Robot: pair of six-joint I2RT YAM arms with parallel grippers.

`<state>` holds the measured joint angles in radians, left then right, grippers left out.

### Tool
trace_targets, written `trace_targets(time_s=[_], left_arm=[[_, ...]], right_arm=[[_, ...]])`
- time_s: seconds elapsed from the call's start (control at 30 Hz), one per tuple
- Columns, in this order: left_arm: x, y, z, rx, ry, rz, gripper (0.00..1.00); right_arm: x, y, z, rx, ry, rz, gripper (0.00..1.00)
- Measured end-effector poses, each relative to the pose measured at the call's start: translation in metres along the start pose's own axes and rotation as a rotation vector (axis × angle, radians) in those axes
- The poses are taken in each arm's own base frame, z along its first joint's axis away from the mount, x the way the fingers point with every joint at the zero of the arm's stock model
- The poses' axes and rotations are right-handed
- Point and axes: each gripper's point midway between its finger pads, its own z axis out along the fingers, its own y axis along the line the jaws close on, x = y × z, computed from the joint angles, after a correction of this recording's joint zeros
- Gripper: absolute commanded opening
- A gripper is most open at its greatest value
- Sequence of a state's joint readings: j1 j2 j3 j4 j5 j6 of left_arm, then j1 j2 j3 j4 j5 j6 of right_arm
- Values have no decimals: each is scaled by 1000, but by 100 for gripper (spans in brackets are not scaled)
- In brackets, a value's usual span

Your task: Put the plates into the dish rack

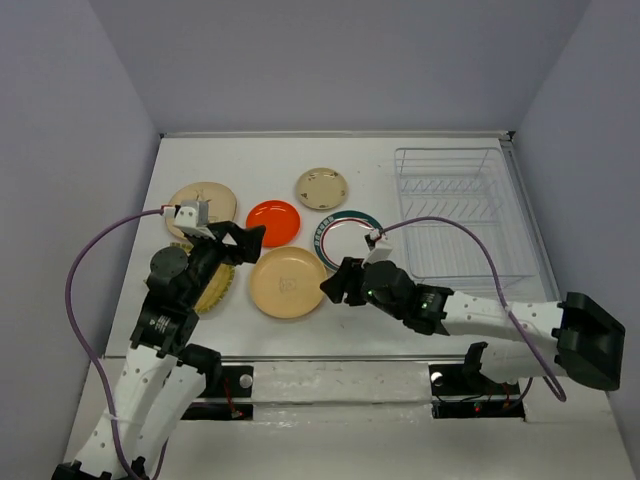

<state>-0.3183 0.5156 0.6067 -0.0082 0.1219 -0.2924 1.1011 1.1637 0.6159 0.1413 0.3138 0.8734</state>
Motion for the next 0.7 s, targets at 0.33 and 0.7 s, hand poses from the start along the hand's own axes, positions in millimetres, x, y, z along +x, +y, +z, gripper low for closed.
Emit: trace_targets(time_s=[0.33, 0.7], left_arm=[[-8, -11, -6, 53, -26, 9, 99], [-6, -17, -8, 87, -18, 9, 99]], right_arm=[[35, -36, 39, 159, 50, 37, 65], [52, -36, 75, 108, 67, 222, 63]])
